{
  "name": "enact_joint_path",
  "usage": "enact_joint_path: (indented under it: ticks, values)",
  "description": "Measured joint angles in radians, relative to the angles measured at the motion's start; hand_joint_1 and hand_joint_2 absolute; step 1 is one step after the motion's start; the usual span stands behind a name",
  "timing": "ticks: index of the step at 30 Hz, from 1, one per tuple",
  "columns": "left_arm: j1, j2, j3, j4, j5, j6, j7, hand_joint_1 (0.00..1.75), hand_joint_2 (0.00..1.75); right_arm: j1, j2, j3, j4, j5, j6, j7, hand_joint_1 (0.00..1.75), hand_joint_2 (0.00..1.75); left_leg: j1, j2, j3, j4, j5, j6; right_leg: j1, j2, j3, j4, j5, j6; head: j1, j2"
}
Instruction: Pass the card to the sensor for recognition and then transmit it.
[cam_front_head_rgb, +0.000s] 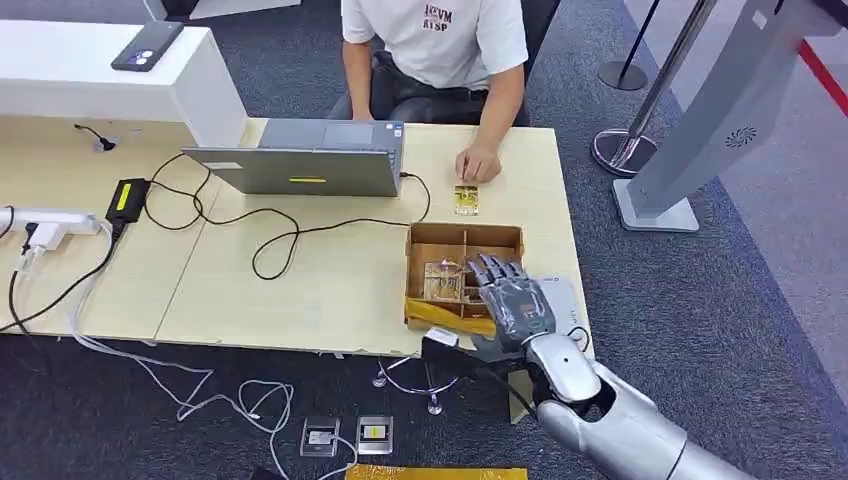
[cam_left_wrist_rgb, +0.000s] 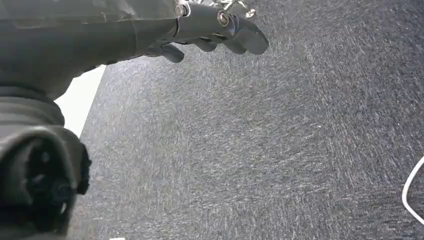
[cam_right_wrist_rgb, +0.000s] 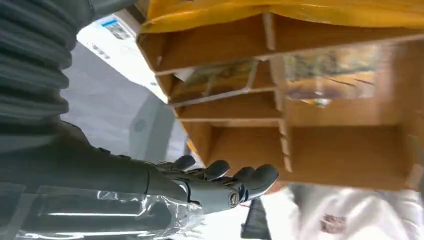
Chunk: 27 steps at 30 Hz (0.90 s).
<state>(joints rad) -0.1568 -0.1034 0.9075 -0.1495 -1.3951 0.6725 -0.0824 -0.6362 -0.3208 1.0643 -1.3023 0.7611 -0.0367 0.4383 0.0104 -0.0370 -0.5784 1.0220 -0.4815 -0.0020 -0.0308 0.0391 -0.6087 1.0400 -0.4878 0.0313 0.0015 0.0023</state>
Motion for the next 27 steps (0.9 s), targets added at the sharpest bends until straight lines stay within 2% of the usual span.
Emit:
enact_joint_path:
  ticks: [5, 16, 27]
  values:
    - [-0.001, 0.0, 0.0, 0.0, -0.008, 0.0, 0.0, 0.0, 0.0, 0.01, 0.015, 0.004, 0.06, 0.006, -0.04, 0.01, 0.0, 1.75, 0.0, 0.0, 0.0, 0.0, 0.0, 0.0, 0.0, 0.0, 0.0, 0.0, 0.0, 0.0, 0.0, 0.0]
    - [0.0, 0.0, 0.0, 0.0, -0.002, 0.0, 0.0, 0.0, 0.0, 0.013, 0.028, 0.004, 0.128, 0.01, -0.046, 0.04, 0.0, 1.75, 0.0, 0.0, 0.0, 0.0, 0.0, 0.0, 0.0, 0.0, 0.0, 0.0, 0.0, 0.0, 0.0, 0.0]
    - [0.0, 0.0, 0.0, 0.0, 0.002, 0.0, 0.0, 0.0, 0.0, 0.013, 0.04, 0.003, 0.154, 0.014, -0.071, 0.035, 0.0, 1.75, 0.0, 0.0, 0.0, 0.0, 0.0, 0.0, 0.0, 0.0, 0.0, 0.0, 0.0, 0.0, 0.0, 0.0]
